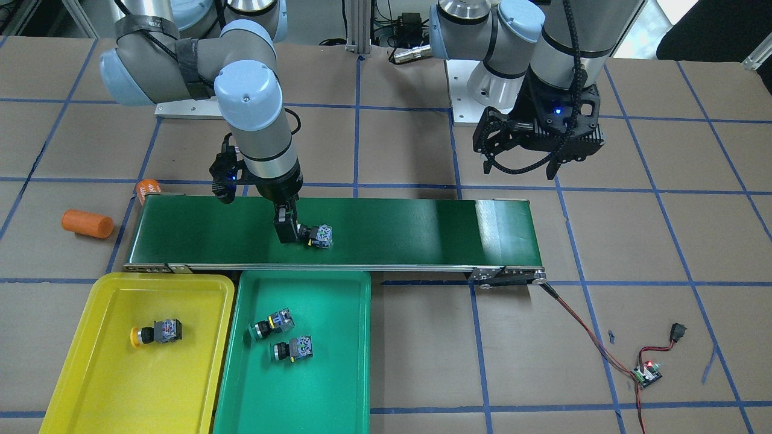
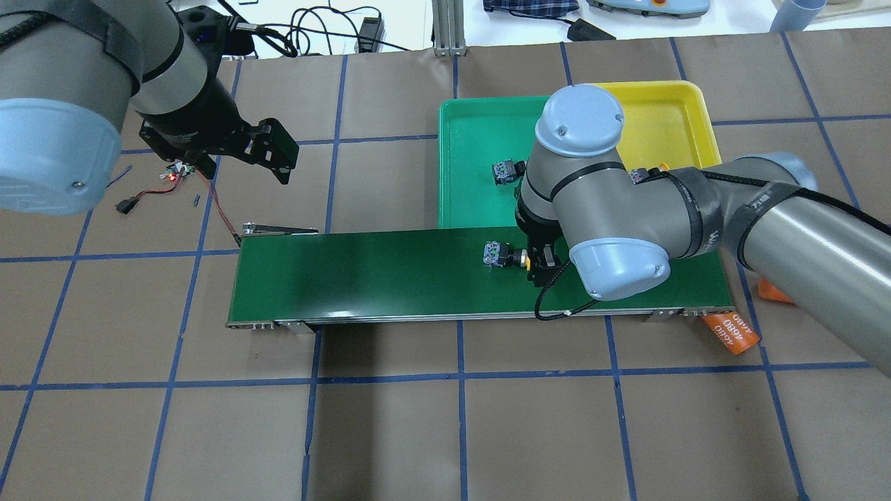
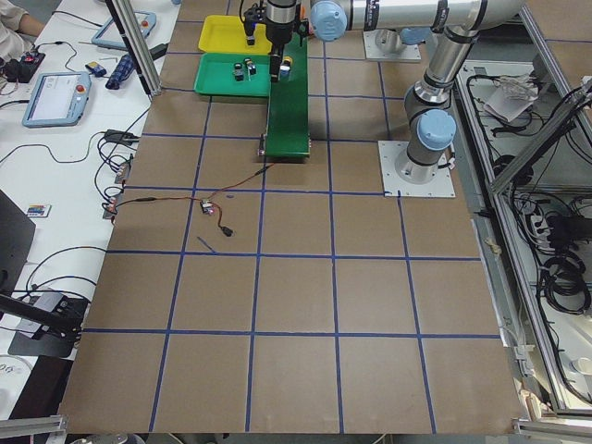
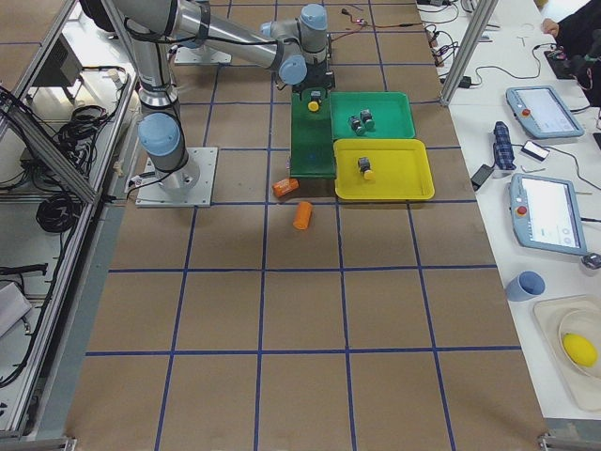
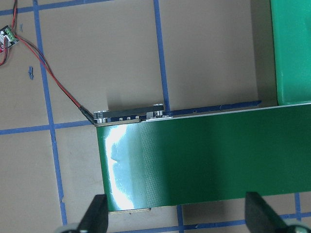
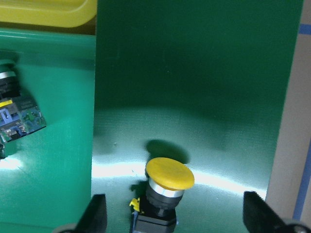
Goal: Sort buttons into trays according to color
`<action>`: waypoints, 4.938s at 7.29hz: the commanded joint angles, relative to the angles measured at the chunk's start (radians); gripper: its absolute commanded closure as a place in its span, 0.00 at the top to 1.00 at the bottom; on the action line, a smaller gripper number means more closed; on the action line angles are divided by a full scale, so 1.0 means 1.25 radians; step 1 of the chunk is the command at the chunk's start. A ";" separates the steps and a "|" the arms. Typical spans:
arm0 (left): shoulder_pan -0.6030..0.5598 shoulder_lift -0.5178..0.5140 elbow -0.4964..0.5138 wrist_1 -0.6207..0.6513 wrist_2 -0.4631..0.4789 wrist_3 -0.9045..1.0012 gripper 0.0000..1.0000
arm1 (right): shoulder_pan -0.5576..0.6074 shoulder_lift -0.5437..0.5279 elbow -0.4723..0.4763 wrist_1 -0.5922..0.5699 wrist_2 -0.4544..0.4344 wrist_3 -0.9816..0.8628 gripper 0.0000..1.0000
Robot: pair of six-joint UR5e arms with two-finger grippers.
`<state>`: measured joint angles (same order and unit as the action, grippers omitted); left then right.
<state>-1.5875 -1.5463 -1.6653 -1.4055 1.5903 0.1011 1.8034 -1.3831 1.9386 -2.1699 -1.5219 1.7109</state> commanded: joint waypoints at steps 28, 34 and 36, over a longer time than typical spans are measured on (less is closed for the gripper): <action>-0.012 0.018 0.001 0.008 -0.003 0.004 1.00 | -0.266 -0.109 -0.248 0.327 -0.019 -0.597 1.00; -0.037 0.025 0.002 0.006 0.003 0.003 1.00 | -0.265 -0.345 -0.110 0.436 -0.016 -1.392 1.00; -0.037 0.028 0.003 0.010 0.005 0.001 1.00 | -0.265 -0.343 -0.111 0.425 -0.006 -1.393 1.00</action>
<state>-1.6334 -1.5125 -1.6620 -1.3951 1.5956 0.1040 1.4726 -1.8074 1.7989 -1.6284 -1.5382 -0.0063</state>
